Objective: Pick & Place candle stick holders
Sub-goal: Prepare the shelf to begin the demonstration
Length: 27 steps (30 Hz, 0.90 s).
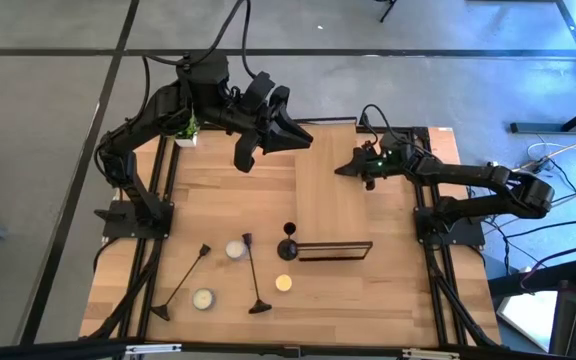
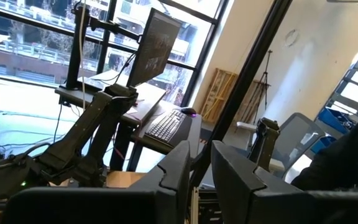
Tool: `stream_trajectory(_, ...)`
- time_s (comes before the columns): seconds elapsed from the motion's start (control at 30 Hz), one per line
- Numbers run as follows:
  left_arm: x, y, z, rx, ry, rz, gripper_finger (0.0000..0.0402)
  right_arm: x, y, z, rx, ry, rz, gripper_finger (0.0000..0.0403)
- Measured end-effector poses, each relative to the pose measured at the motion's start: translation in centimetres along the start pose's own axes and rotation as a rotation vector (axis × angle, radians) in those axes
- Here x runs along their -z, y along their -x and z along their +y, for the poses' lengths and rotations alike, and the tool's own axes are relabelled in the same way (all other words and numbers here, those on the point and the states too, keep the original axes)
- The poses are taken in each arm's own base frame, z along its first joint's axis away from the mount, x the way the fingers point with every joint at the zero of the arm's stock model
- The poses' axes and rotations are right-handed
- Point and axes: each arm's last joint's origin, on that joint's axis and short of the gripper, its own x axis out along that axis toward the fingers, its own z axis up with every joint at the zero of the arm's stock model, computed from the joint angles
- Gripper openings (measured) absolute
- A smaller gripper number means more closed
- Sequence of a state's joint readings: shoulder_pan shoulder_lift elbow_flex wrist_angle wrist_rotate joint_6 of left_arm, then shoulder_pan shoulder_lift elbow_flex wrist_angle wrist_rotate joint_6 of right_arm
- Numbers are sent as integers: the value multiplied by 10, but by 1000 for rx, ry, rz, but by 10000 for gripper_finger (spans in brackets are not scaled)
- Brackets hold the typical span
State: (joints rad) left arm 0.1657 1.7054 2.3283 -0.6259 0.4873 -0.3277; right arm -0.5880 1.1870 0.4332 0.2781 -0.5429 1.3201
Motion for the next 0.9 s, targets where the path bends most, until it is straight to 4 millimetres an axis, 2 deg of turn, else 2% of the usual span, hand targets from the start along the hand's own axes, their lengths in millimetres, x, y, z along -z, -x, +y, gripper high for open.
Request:
stream_trajectory(0.33,1,0,0,0,-5,6,61,1,0,-2,17,-18,25,215)
stream_trajectory(0.5,1,-1,-2,8,-15,10,57,5,4,-6,64,-34,46,229)
stream_trajectory(0.9,4,-1,-2,3,-12,32,54,12,39,-1,98,-22,-2,232)
